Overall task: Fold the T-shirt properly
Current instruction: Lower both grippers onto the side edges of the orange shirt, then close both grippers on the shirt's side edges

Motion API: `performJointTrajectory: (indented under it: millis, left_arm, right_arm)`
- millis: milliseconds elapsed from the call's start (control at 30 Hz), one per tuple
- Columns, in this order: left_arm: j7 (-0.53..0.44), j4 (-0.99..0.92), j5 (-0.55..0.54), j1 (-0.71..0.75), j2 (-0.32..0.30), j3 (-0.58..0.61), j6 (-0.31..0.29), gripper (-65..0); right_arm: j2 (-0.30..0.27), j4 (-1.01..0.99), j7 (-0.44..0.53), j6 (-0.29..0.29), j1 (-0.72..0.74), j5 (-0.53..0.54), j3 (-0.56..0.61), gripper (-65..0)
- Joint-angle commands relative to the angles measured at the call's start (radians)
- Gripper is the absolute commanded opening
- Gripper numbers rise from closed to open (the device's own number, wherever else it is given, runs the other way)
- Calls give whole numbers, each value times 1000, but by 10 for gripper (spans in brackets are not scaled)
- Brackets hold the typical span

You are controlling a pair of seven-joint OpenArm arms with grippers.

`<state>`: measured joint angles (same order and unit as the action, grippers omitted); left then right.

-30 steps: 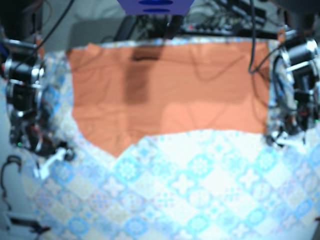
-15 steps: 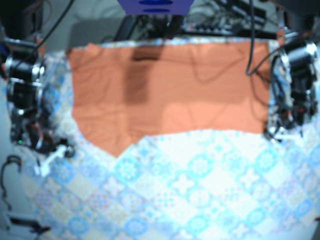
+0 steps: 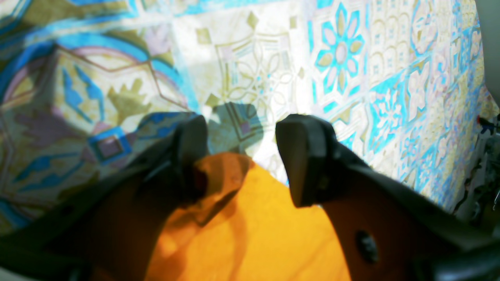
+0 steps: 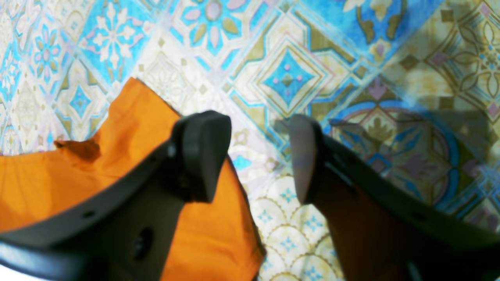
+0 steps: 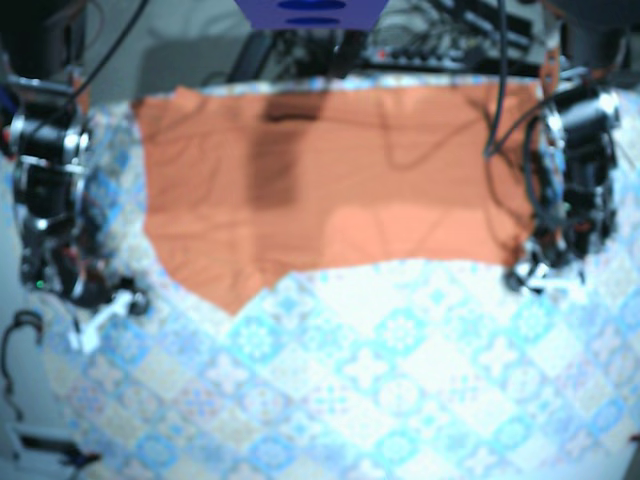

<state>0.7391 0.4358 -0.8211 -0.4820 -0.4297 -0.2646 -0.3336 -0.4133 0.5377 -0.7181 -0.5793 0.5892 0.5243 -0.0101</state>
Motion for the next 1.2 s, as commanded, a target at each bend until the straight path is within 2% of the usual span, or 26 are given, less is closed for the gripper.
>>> performJointTrajectory:
  millis: [0,167,233,333,433,500,567,833,1000,1167]
  left_arm:
    - [6,10,-2,-21,-14,0,1,-326]
    - [6,10,-2,-21,-19,0,1,-333]
    - [6,10,-2,-21,-21,0,1,-357]
    - [3,10,-2,-21,-21,0,4,-469]
    - [-42,7,-2,-19,-21,0,51,-650]
    - [-62,7,-2,-17,-21,0,97,-650]
    - [-66,7,-2,-14,-21,0,110,-650]
    - [-79,11,-2,-4,-22,0,110,-650]
    - [-79,11,-2,-4,-22,0,109,-650]
    - [-79,11,-2,-4,-22,0,109,-650]
  right_arm:
    - [-19,15,18,-9,31,13,-4,-357]
    - [-19,15,18,-9,30,13,-4,-358]
    - [-19,15,18,-9,30,13,-4,-358]
    - [-17,15,18,-9,30,13,-4,-358]
    - [-16,15,18,-9,30,13,-4,-358]
    - [-16,15,18,-9,30,13,-4,-358]
    - [-16,15,18,-9,30,13,-4,-357]
    - [11,15,7,-14,30,15,2,-351]
    - [40,15,-13,-14,31,49,2,-290]
    - [64,9,-5,-14,31,59,3,-282]
